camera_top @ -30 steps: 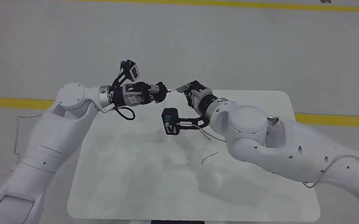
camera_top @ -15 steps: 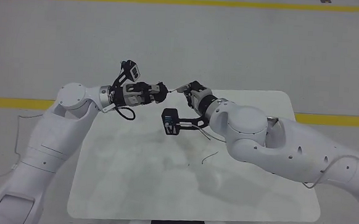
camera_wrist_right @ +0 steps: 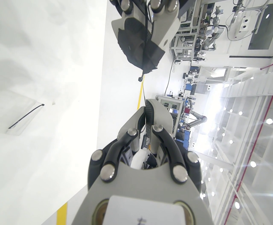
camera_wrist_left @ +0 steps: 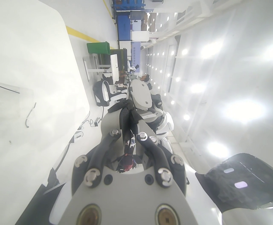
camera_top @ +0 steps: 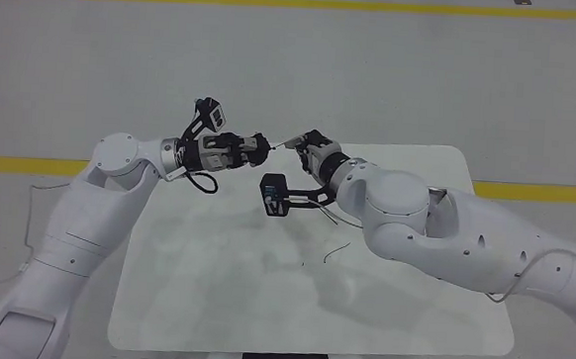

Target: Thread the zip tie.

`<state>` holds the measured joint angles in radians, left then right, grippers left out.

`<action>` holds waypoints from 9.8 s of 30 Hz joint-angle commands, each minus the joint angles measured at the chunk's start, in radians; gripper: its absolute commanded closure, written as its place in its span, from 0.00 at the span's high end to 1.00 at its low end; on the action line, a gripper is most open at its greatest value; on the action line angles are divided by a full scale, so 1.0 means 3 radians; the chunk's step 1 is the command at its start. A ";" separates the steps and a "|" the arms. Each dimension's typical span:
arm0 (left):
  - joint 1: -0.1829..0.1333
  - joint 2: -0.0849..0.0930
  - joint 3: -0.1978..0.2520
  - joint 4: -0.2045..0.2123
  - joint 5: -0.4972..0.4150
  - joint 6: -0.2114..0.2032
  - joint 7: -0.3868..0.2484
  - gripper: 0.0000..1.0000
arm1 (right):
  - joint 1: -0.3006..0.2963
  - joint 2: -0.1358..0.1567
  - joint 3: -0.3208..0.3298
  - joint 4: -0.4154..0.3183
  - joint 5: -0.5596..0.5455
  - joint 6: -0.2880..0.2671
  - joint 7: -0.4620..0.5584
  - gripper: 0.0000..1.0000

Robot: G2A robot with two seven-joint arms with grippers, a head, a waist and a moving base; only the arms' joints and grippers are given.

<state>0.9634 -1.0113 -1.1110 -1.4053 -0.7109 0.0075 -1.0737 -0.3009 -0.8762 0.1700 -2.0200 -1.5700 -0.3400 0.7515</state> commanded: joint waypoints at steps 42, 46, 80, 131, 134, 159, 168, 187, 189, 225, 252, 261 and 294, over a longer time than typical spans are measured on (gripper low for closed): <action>-0.0094 -0.0009 0.0063 0.0071 0.0007 -0.0021 0.0008 0.00 | 0.0013 0.0008 0.0000 0.0025 0.0000 0.0000 0.0001 0.00; -0.0090 -0.0006 0.0058 0.0068 0.0005 -0.0022 0.0015 0.00 | 0.0013 0.0009 0.0000 0.0026 0.0000 0.0000 -0.0006 0.00; -0.0074 0.0000 0.0069 0.0032 0.0001 -0.0016 0.0020 0.00 | -0.0006 0.0012 0.0000 0.0006 0.0000 0.0000 0.0026 0.00; -0.0148 -0.0010 0.0134 0.0099 0.0026 -0.0018 0.0013 0.00 | 0.0016 0.0034 0.0000 -0.0009 0.0000 0.0000 0.0018 0.00; -0.0133 -0.0005 0.0121 0.0090 0.0030 -0.0014 0.0011 0.00 | 0.0022 0.0035 0.0000 -0.0009 0.0000 0.0000 0.0012 0.00; -0.0155 -0.0006 0.0133 0.0071 0.0014 -0.0005 0.0016 0.00 | 0.0009 0.0028 0.0000 -0.0015 0.0000 0.0000 0.0026 0.00; -0.0156 -0.0008 0.0144 0.0061 0.0015 -0.0007 0.0029 0.00 | 0.0009 0.0031 0.0000 -0.0021 0.0000 0.0000 0.0039 0.00; -0.0134 0.0002 0.0119 0.0043 0.0020 -0.0003 0.0031 0.00 | 0.0000 0.0041 0.0000 -0.0032 0.0000 0.0000 0.0069 0.00; -0.0132 0.0003 0.0117 0.0039 0.0013 0.0000 0.0027 0.00 | 0.0002 0.0041 0.0000 -0.0035 0.0000 0.0000 0.0070 0.00; 0.0204 0.0115 -0.0251 -0.0036 -0.0001 -0.0023 0.0029 0.00 | 0.0378 0.0085 0.0000 0.0040 0.0000 0.0000 -0.0571 0.00; 0.0179 0.0145 -0.0344 -0.0208 -0.0021 0.0015 0.0003 0.00 | 0.0515 0.0163 0.0000 -0.0049 0.0000 0.0000 -0.0836 0.00; 0.0179 0.0145 -0.0344 -0.0208 -0.0021 0.0015 0.0003 0.00 | 0.0592 0.0178 0.0000 -0.0082 0.0000 0.0000 -0.0797 0.00; 0.0179 0.0145 -0.0344 -0.0208 -0.0021 0.0015 0.0003 0.00 | 0.0049 0.0170 0.0000 0.0643 0.0000 0.0535 -0.1981 0.00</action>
<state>1.0171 -0.9676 -1.2141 -1.4678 -0.7173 0.0119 -1.0727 -0.2861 -0.8253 0.1700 -1.8271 -1.5700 -0.1793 0.1574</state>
